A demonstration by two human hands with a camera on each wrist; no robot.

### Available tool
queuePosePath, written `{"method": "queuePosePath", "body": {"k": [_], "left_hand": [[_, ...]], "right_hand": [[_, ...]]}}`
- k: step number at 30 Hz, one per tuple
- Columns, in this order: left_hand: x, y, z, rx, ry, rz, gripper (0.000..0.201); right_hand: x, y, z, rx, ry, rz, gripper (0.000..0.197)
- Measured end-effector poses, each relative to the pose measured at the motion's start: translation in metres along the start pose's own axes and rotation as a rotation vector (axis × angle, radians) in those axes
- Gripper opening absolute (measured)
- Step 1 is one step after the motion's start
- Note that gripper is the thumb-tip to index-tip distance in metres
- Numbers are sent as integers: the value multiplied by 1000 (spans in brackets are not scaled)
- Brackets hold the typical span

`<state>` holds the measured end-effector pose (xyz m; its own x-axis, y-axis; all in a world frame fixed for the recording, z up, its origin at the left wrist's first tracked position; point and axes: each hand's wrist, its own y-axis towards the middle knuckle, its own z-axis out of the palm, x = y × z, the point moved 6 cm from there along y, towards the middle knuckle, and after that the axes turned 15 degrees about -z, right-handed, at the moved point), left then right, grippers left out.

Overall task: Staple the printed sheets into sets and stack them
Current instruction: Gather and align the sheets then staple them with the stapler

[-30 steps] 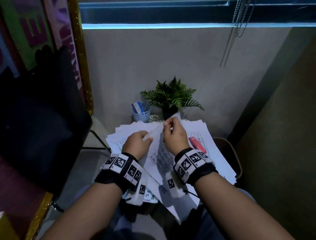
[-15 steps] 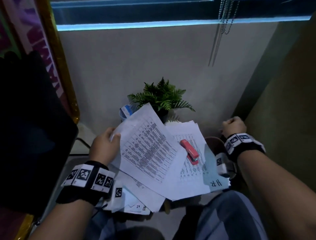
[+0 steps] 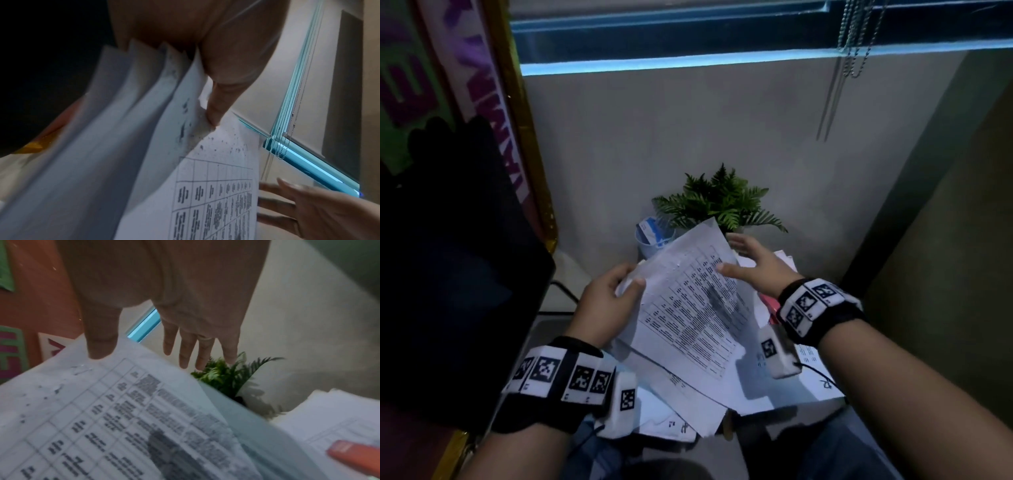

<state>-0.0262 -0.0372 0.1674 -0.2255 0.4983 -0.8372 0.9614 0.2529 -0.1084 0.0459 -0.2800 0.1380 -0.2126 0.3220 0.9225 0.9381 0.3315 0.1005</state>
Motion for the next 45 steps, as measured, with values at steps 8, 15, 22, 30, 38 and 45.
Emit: {"method": "queuePosePath", "body": {"k": [8, 15, 22, 30, 38, 45], "left_hand": [[5, -14, -11, 54, 166, 27, 12], [-14, -28, -11, -68, 108, 81, 14], [-6, -36, -11, -69, -62, 30, 17], [-9, -43, -2, -40, -116, 57, 21], [-5, -40, 4, -29, -96, 52, 19], [-9, -34, 6, -57, -41, 50, 20]], "right_hand": [[42, 2, 32, 84, -265, -89, 10], [80, -12, 54, 12, -562, -192, 47], [78, -37, 69, -246, -61, -69, 15], [64, -40, 86, -195, 196, 122, 23], [65, -37, 88, -183, 166, 151, 12], [69, -36, 86, -213, 34, -27, 16]]}}
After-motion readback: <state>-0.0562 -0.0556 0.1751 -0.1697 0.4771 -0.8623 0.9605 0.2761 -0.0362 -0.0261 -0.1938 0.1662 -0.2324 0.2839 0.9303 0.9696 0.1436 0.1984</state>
